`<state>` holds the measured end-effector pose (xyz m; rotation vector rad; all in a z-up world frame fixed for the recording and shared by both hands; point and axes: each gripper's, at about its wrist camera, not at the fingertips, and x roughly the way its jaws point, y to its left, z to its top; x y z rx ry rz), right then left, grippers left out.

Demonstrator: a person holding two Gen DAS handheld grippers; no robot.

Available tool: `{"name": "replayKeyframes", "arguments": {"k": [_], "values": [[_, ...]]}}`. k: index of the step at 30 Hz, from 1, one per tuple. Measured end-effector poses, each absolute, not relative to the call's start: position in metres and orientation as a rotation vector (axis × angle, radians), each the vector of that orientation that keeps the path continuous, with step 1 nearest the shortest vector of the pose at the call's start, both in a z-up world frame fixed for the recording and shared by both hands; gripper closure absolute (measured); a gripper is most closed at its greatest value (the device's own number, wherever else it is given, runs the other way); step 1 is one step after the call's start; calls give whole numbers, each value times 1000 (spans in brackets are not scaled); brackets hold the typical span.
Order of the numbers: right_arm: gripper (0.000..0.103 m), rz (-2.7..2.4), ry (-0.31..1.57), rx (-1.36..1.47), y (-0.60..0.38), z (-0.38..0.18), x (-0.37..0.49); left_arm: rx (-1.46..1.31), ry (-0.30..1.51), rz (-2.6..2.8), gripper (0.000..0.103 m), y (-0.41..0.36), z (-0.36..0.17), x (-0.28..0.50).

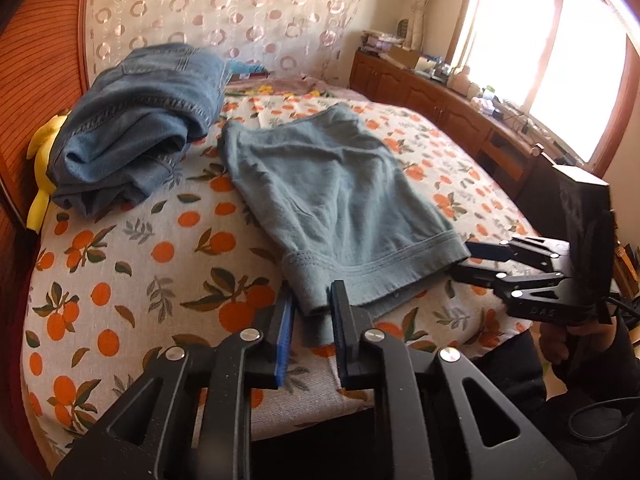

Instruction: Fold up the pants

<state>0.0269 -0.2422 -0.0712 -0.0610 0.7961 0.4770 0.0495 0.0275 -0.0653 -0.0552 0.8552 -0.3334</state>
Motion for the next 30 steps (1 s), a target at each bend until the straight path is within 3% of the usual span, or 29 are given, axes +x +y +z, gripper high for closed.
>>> {"name": "replayKeyframes", "arguments": {"k": [4,14,19,30], "values": [[55,477,797,-63,-241,-71,27,-82,886,-318,78,34,-73,53],[55,474,790,-70,-239,-72,27,-96,832,-326,78,37,-64,51],[55,476,788,-65,-240,-73,26,-78,793,-345,90,32,-57,46],[55,477,783,-53,-244,-73,25,-71,840,-334,91,36,-60,36]]}}
